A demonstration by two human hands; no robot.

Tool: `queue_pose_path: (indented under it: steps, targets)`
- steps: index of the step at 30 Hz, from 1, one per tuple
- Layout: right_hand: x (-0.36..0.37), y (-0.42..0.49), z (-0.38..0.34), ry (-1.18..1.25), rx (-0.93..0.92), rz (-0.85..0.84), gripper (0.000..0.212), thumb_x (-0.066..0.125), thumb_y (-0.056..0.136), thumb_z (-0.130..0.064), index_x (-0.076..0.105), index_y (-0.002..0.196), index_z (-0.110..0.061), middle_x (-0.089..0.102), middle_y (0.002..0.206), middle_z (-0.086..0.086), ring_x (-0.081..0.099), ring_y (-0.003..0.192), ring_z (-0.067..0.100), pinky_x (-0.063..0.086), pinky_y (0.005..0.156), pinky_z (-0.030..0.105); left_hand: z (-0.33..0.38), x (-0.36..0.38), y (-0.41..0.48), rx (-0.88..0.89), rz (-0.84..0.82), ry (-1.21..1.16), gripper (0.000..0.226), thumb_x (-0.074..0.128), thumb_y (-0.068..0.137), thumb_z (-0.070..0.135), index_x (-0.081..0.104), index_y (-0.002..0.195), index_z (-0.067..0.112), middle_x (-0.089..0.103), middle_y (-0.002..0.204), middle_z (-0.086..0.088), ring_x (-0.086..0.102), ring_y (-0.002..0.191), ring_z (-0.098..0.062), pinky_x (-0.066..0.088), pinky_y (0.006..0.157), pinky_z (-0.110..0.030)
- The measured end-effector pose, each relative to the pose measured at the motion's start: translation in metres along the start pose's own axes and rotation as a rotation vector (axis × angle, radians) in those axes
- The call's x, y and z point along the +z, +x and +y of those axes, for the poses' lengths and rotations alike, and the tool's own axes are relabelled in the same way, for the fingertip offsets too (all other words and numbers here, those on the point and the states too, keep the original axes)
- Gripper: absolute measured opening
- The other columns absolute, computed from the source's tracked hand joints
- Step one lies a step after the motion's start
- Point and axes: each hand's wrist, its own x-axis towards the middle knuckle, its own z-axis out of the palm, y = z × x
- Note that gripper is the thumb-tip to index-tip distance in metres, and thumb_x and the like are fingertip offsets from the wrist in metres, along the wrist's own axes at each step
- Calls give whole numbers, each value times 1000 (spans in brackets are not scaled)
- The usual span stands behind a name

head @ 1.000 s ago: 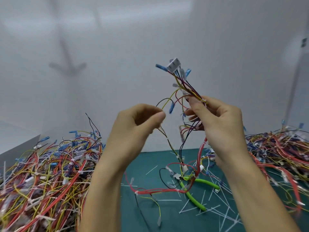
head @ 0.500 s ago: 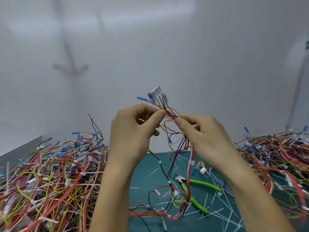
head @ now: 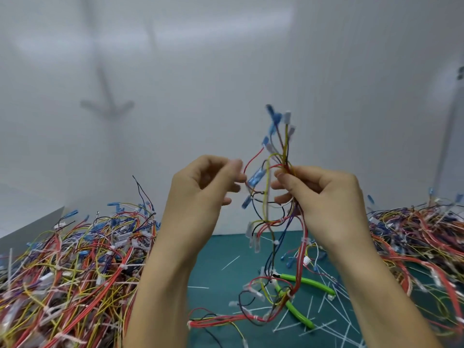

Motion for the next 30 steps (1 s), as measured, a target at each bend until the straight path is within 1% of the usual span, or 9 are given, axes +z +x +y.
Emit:
queue_pose_path:
  steps: [1, 3, 6, 9, 17, 22, 24, 27, 30]
  targets:
    - [0, 0, 0, 23, 25, 2, 14, 70, 91, -27, 75, 80, -32, 76, 76, -11, 73, 66, 9, 57, 64, 37, -2, -1, 0, -5, -17, 77, 17, 70, 85, 35, 71, 94, 20, 75, 87, 8, 70, 81, -5, 56, 72, -23]
    - [1, 1, 1, 61, 79, -16, 13, 67, 92, -33, 77, 83, -30, 77, 79, -10, 72, 69, 9, 58, 66, 37, -6, -2, 0, -42, -88, 167, 30, 76, 78, 36, 69, 105, 24, 74, 99, 10, 69, 88, -2, 56, 78, -22]
    - [5, 0, 0, 141, 157, -87, 14, 67, 92, -31, 79, 93, -24, 77, 78, -7, 70, 67, 8, 53, 56, 23, -6, 1, -1, -84, -163, 149, 42, 73, 71, 46, 71, 107, 23, 75, 99, 7, 70, 88, -1, 56, 77, -19]
    - [8, -4, -2, 194, 189, -124, 14, 66, 93, -27, 79, 96, -23, 76, 75, -4, 65, 63, 8, 50, 50, 17, -5, 5, -3, -93, -200, 136, 19, 68, 86, 34, 76, 95, 19, 77, 88, 1, 73, 83, -11, 58, 80, -31]
    - [5, -2, 0, 213, 333, -231, 19, 58, 99, -23, 77, 101, -26, 77, 93, -3, 68, 73, 8, 55, 57, 21, -6, 3, -1, -68, -42, 67, 11, 69, 89, 20, 75, 80, 19, 76, 73, 0, 74, 64, -17, 55, 58, -20]
    - [-4, 0, -8, 182, 252, -92, 24, 50, 102, -32, 73, 103, -24, 76, 97, -10, 72, 88, 10, 58, 64, 23, -8, 1, 0, -20, 157, 146, 15, 71, 86, 21, 75, 72, 23, 74, 68, 6, 72, 56, -14, 50, 49, -17]
    - [-7, 0, -15, 185, 180, -99, 34, 53, 97, -50, 74, 97, -23, 76, 97, -9, 72, 86, 13, 59, 66, 27, -10, 1, 0, 16, 243, 259, 17, 70, 85, 25, 74, 68, 25, 73, 65, 10, 71, 54, -10, 54, 56, -26]
    - [-11, -2, -22, 71, 99, -328, 58, 58, 70, -75, 72, 102, -28, 74, 101, -14, 70, 87, 5, 56, 76, 29, -9, 2, 0, 63, 361, 375, 17, 68, 83, 32, 72, 68, 27, 70, 62, 8, 71, 60, -18, 59, 67, -42]
    - [-3, -9, -20, -174, 85, -530, 71, 75, 54, -70, 63, 118, -40, 67, 111, -24, 66, 99, -3, 55, 88, 31, -6, 5, -2, 116, 407, 438, 15, 66, 81, 39, 71, 70, 29, 69, 63, 8, 70, 64, -20, 57, 65, -43]
